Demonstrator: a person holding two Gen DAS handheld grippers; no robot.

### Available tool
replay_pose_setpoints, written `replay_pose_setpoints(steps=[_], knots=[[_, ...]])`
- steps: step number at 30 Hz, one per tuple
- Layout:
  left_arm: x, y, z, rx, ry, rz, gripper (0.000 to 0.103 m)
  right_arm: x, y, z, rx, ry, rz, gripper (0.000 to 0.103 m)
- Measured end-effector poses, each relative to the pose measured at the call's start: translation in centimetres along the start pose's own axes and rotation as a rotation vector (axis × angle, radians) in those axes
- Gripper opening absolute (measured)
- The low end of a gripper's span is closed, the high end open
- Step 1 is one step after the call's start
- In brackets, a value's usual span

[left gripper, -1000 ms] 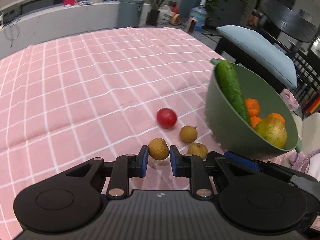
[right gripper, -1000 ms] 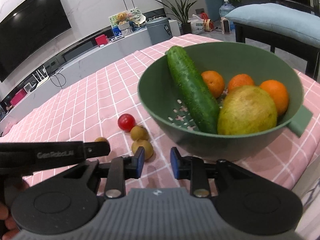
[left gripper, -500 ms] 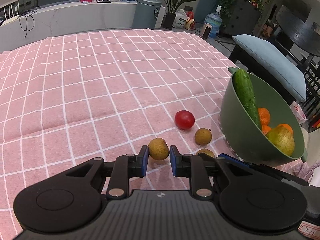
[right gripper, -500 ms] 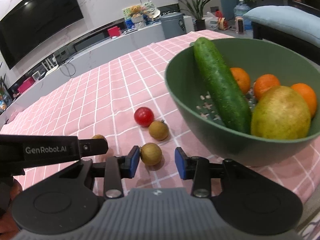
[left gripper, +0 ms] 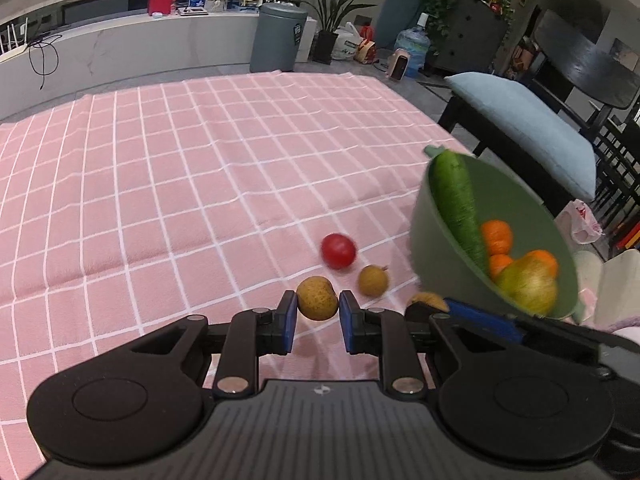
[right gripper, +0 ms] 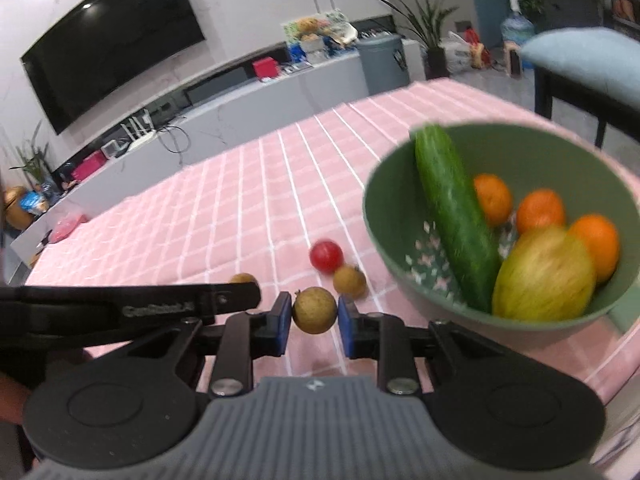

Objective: Organize fruits
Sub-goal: 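Carry the small brown fruit with the left gripper and drop it into the colander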

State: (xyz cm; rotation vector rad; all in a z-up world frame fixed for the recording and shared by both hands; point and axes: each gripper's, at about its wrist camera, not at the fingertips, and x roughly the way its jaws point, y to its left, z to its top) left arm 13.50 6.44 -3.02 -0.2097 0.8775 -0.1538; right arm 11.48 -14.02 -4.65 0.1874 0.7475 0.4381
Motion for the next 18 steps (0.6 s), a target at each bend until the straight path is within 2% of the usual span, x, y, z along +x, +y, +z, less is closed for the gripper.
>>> replay_pose_setpoints(steps=[5,10,13,18], knots=[[-1.8,-2.5,1.7,0.018,-0.034,-0.035,0.025,-3.7,-1.2,2.3,-0.078,-0.059,-0.015,0.021],[-2.4,-6.7,3.6,0.112,-0.061,-0.082,0.025,-5.3,-4.4,4.8,-0.107,-0.048,-0.058,0.021],[-1.3,-9.3,4.5,0.169,-0.018,-0.102,0.025,-5.3,-6.4,6.0,-0.149,-0.017,-0.074,0.021],[1.5,-12.2,4.8,0.233,0.071,-0.093,0.025,-4.0,-8.9,8.1,-0.217,0.065,-0.072,0.021]])
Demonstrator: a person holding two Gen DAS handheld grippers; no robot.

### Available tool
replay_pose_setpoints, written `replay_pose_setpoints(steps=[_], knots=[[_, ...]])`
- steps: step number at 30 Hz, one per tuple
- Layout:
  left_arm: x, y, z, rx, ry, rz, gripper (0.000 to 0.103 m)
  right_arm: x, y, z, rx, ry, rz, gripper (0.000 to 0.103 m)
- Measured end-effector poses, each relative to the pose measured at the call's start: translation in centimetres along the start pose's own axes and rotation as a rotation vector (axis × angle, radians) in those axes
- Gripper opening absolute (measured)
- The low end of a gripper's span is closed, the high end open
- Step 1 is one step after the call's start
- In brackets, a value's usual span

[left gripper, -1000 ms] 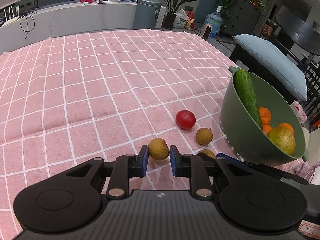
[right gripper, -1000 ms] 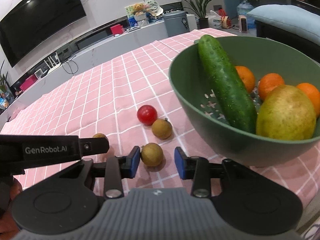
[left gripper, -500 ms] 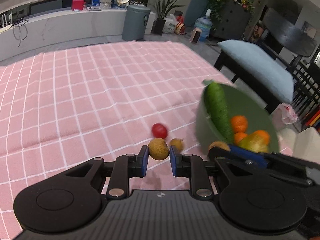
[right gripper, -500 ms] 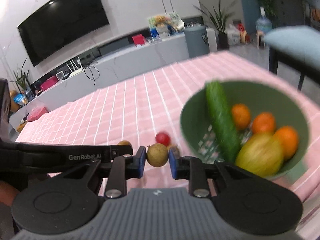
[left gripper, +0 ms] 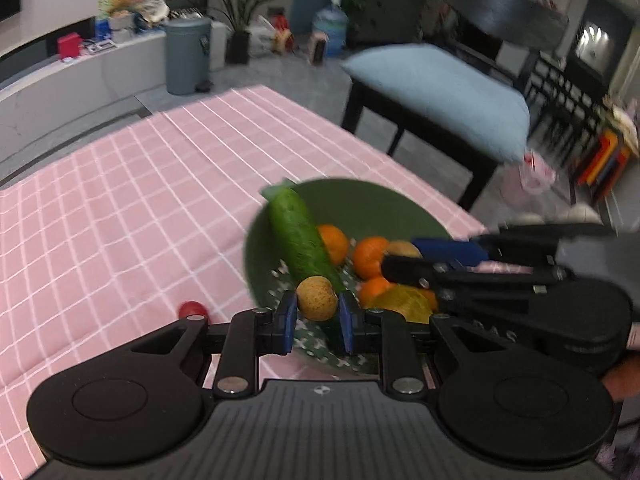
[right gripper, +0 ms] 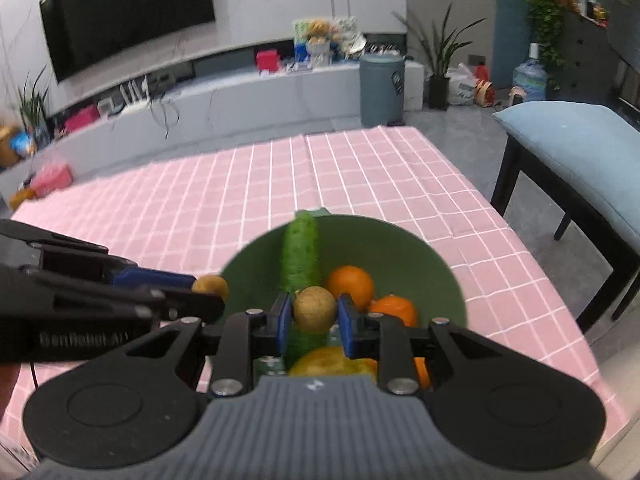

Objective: Organize fruits
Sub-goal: 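Carry the small brown fruit with the left gripper and drop it into the colander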

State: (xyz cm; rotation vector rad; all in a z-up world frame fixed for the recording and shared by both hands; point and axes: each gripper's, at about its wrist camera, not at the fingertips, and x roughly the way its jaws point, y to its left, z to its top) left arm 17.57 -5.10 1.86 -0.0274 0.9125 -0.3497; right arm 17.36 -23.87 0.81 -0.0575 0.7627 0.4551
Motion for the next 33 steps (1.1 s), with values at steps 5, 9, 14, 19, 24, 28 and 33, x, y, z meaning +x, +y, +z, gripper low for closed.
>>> replay_pose_setpoints(steps=[5,9,14,19,24,28,33], knots=[[2.2,-0.9,0.5,0.007,0.084,0.035,0.025,2.1,-1.3,1.0,-0.075,0.071,0.006,0.021],[3.5,-1.3,0.4,0.024,0.125,0.07,0.025,3.8,-1.7,0.9,-0.108,0.121,0.016,0.021],[4.9,-1.8,0.4,0.062,0.168,0.097,0.025,5.7,-1.8,0.6,-0.142,0.167,0.019,0.021],[5.9,-2.0,0.3,0.094,0.197,0.124,0.025,6.8,-2.0,0.4,-0.154,0.197,0.017,0.021],[6.4,-2.3,0.3,0.123,0.203,0.141,0.026,7.5,-2.0,0.3,-0.148,0.215,0.021,0.021],[6.4,-2.5,0.3,0.127,0.201,0.151,0.026,7.6,-1.8,0.3,-0.155,0.216,0.02,0.021],[6.3,-2.6,0.2,0.133,0.196,0.153,0.032,7.4,-1.7,0.3,-0.166,0.212,0.012,0.021]])
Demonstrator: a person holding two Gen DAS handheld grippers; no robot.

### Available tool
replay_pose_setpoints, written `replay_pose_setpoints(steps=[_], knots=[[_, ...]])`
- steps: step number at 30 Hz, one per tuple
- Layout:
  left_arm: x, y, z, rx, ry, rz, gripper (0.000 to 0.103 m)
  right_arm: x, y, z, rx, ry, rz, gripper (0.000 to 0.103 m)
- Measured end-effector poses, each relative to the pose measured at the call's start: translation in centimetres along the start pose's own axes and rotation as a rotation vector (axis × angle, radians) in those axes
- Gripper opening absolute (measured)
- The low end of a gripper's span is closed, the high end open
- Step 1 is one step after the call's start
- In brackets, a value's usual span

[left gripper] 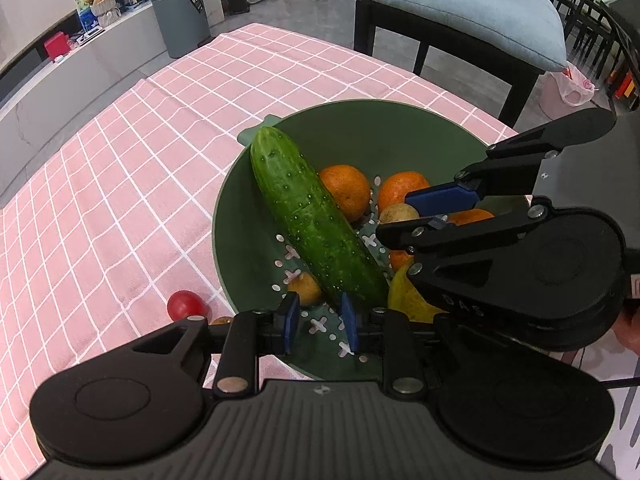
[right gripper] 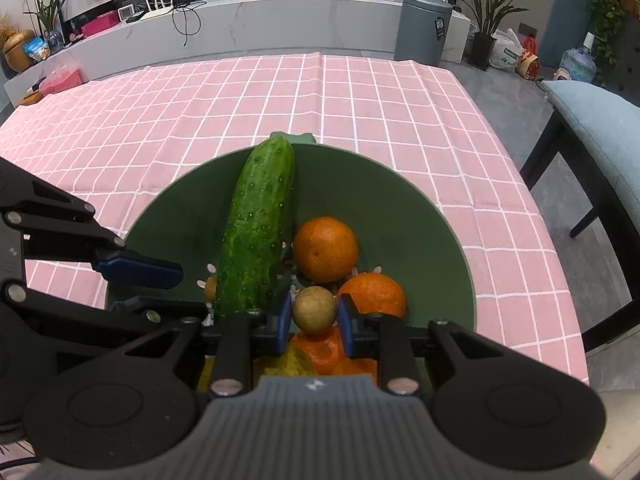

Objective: Organize fruits
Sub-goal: 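Carry the small brown fruit with the left gripper and drop it into the colander, then grasp another small brown fruit with the right gripper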

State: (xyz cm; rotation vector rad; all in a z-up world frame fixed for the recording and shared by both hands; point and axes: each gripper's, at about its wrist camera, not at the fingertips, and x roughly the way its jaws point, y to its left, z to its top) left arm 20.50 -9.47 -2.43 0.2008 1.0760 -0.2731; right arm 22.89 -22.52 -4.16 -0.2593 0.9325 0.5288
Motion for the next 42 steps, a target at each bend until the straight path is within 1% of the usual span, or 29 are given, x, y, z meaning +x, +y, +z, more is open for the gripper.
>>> replay_pose_setpoints(steps=[1,2,4,5,7,8,13,18,22,25,29,32,36,38,42], knots=[[-0.1,0.0,-0.1,0.002,-0.005,-0.001,0.036,-0.1,0.1,0.0,-0.003,-0.002,-0.005,0.021],[-0.2,0.0,-0.2,0.003,-0.012,-0.004,0.038,-0.2,0.2,-0.1,-0.006,-0.005,-0.01,0.021],[-0.7,-0.1,-0.4,0.002,-0.028,-0.011,0.046,-0.5,0.3,-0.1,-0.004,-0.011,-0.017,0.023],[-1.0,-0.2,-0.5,0.004,-0.038,-0.011,0.047,-0.7,0.3,-0.1,0.0,-0.015,-0.017,0.024],[-1.7,-0.3,-0.7,0.01,-0.06,-0.005,0.048,-1.2,0.3,-0.1,0.011,-0.031,-0.023,0.038],[-2.0,-0.3,-0.7,0.008,-0.073,-0.002,0.048,-1.6,0.4,-0.1,0.016,-0.043,-0.033,0.04],[-4.0,0.3,-1.2,-0.026,-0.131,-0.002,0.049,-3.3,0.5,-0.1,0.038,-0.091,-0.064,0.04],[-6.3,1.5,-2.1,-0.084,-0.191,0.015,0.05,-5.6,1.0,-0.5,0.106,-0.144,-0.077,0.043],[-7.2,2.7,-2.9,-0.133,-0.214,0.035,0.051,-7.2,2.1,-0.9,0.159,-0.187,-0.077,0.047],[-7.9,3.6,-3.7,-0.156,-0.231,0.054,0.051,-8.2,3.4,-1.3,0.193,-0.217,-0.073,0.047],[-8.4,4.7,-5.0,-0.172,-0.247,0.066,0.051,-9.0,5.5,-1.9,0.222,-0.259,-0.078,0.047],[-8.4,5.6,-6.1,-0.179,-0.245,0.075,0.051,-9.2,7.2,-2.7,0.241,-0.283,-0.064,0.047],[-8.5,6.8,-7.5,-0.178,-0.243,0.08,0.05,-8.9,9.7,-3.5,0.251,-0.291,-0.041,0.046],[-8.4,7.5,-8.1,-0.184,-0.237,0.082,0.05,-8.7,10.8,-3.8,0.236,-0.295,-0.035,0.046],[-8.1,9.1,-9.2,-0.208,-0.233,0.063,0.05,-8.1,13.0,-4.4,0.167,-0.302,-0.025,0.045]])
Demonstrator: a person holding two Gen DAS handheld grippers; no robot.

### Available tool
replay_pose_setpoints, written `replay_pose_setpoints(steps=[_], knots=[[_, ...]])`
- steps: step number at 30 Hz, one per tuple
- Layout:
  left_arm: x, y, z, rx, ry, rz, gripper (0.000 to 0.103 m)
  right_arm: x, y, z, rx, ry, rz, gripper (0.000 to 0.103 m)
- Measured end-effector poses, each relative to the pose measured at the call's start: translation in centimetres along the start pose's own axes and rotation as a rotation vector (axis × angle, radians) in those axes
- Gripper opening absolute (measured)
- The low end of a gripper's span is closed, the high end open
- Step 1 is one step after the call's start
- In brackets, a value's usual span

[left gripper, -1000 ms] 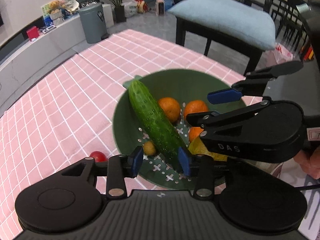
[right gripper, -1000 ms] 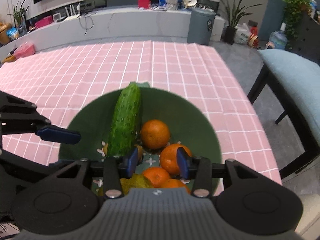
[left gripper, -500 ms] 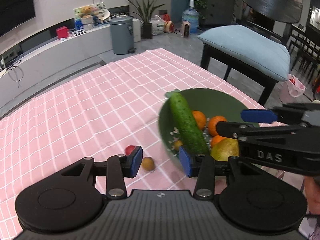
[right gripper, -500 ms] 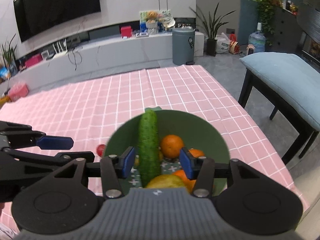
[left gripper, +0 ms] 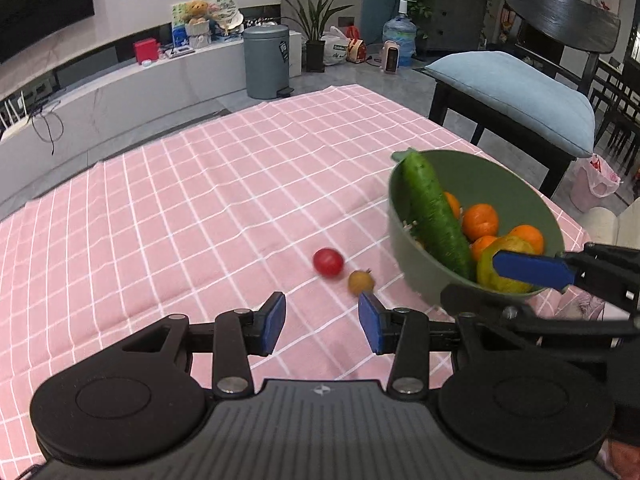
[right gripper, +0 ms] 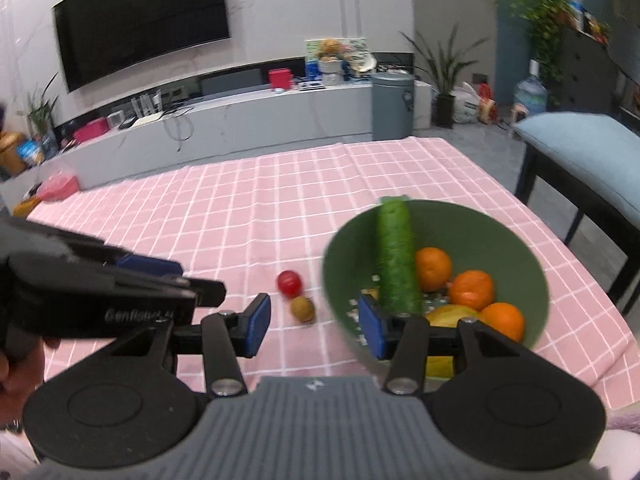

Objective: Organize fruits
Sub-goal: 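Grasp another small brown fruit with the right gripper, then carry the small fruit with the right gripper while the left grasps the red tomato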

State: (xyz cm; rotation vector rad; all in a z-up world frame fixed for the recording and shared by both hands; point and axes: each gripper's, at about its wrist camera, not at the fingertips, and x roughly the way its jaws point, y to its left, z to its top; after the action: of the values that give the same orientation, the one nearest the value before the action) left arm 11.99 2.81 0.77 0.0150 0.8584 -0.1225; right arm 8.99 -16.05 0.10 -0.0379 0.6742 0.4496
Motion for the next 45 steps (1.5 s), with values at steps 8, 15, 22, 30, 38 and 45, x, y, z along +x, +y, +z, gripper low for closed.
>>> replay_pose_setpoints(steps=[8,15,22,30,38,45], knots=[[1.5,3.0,-1.5,-0.041,0.027,-0.055,0.048,2.5,3.1,-0.9,-0.143,0.031,0.012,0.037],[3.4,4.3,-2.1,-0.064,0.042,-0.081,0.045,5.9,5.2,-1.2,-0.243,0.036,-0.085,0.031],[4.8,5.3,-2.5,-0.091,0.062,-0.072,0.045,9.7,6.6,-1.8,-0.373,0.073,-0.201,0.029],[5.8,6.2,-2.5,-0.118,0.074,-0.062,0.045,12.0,7.8,-2.3,-0.477,0.074,-0.279,0.028],[6.3,7.5,-2.7,-0.171,0.1,-0.029,0.045,12.9,8.8,-3.1,-0.562,0.07,-0.323,0.03],[6.4,8.7,-2.8,-0.214,0.102,-0.018,0.045,13.4,9.5,-3.8,-0.619,0.092,-0.359,0.027]])
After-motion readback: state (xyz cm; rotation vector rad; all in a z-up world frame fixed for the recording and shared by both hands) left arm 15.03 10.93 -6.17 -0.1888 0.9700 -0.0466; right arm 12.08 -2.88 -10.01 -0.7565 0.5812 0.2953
